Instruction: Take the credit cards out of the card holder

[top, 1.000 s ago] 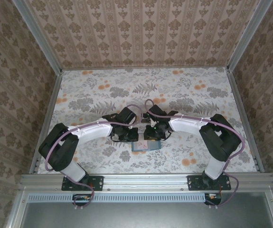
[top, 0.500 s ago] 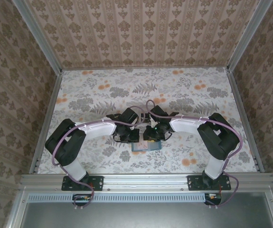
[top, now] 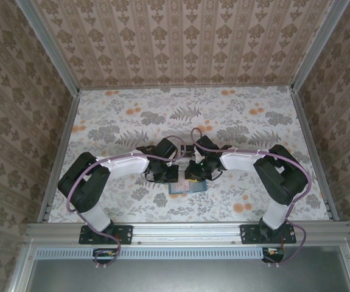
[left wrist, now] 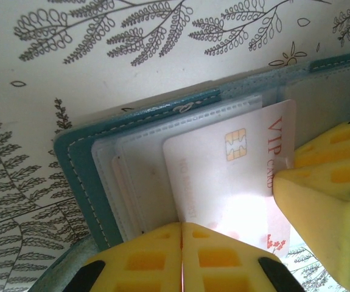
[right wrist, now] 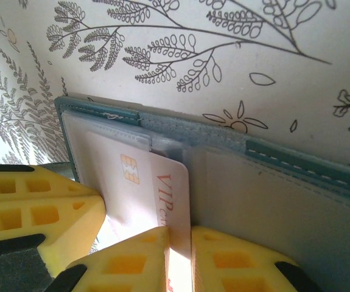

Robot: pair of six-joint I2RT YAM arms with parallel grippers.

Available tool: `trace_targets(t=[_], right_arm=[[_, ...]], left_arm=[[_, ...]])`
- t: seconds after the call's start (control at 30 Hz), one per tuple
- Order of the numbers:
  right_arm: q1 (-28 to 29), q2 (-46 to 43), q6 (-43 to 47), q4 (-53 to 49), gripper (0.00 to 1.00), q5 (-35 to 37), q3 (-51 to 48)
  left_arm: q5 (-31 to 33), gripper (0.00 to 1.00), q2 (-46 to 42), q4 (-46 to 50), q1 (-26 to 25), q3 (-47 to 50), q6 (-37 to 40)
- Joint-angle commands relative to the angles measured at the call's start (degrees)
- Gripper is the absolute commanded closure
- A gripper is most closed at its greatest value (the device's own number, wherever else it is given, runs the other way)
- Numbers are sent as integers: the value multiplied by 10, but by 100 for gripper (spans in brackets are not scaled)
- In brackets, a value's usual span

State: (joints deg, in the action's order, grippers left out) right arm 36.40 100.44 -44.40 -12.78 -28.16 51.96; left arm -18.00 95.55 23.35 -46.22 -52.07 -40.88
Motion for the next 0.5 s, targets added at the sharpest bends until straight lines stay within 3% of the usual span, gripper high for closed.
trace_targets(t=[0.0,0.47], right_arm=[[0,-17,-18,42,82,-36,-10],[-7,-22,-24,71,83,-59,-20]], left_arm=[[18,91,14,35,-4,0,7],[23,91,11,42,-3,0,8]])
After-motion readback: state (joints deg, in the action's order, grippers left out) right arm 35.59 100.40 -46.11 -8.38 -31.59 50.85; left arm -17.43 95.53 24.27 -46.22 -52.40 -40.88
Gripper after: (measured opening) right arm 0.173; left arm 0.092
